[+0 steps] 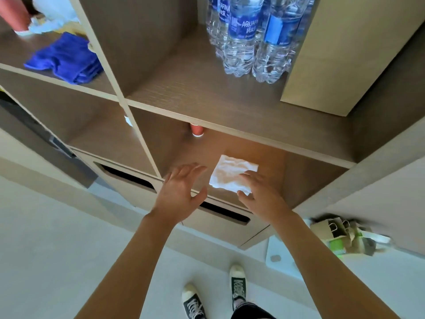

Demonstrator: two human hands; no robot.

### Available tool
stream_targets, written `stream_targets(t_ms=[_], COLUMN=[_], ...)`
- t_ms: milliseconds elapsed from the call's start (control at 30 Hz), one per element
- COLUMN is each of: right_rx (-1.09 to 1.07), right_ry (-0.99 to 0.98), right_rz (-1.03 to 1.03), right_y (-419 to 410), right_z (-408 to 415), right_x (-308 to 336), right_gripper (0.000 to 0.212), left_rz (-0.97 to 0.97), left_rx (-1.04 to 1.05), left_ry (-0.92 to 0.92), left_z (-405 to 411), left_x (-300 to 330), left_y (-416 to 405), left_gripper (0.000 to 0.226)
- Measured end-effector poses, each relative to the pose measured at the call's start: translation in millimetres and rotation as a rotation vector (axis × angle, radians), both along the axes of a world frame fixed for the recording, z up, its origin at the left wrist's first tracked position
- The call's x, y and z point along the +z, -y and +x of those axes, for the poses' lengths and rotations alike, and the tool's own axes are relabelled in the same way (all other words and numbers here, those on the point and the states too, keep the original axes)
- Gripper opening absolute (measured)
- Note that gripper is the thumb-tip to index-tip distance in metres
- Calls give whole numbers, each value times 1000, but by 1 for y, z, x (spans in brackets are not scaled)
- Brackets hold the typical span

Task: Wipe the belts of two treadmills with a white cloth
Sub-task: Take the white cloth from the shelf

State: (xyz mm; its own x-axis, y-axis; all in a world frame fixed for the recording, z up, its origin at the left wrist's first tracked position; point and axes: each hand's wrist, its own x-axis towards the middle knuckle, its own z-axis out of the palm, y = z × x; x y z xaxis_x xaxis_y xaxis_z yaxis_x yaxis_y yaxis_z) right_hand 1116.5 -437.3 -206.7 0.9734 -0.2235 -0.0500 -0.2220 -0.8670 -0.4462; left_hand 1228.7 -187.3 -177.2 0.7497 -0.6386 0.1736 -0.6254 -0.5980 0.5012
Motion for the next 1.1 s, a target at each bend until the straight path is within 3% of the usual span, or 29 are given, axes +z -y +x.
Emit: stream_targets(t_ms=[433, 667, 967, 1100], right_rx=[44, 44, 60, 121], right_ry=[-195, -127, -138, -62], right_rz=[-32, -132, -272, -189], right_y=[40, 39, 19, 25], right_z=[76, 70, 20, 32], right_x=[-78, -97, -97, -101], right_gripper=[48, 42, 50, 61], left_rz=[154, 202, 251, 258], left_rx=[3, 9, -39, -47], left_ry=[-202, -280, -321, -294], left_z=[11, 10, -14, -17], left_x=[-62, -83, -110, -117], left_y=[57, 64, 67, 63], left_gripper=[61, 60, 60, 59])
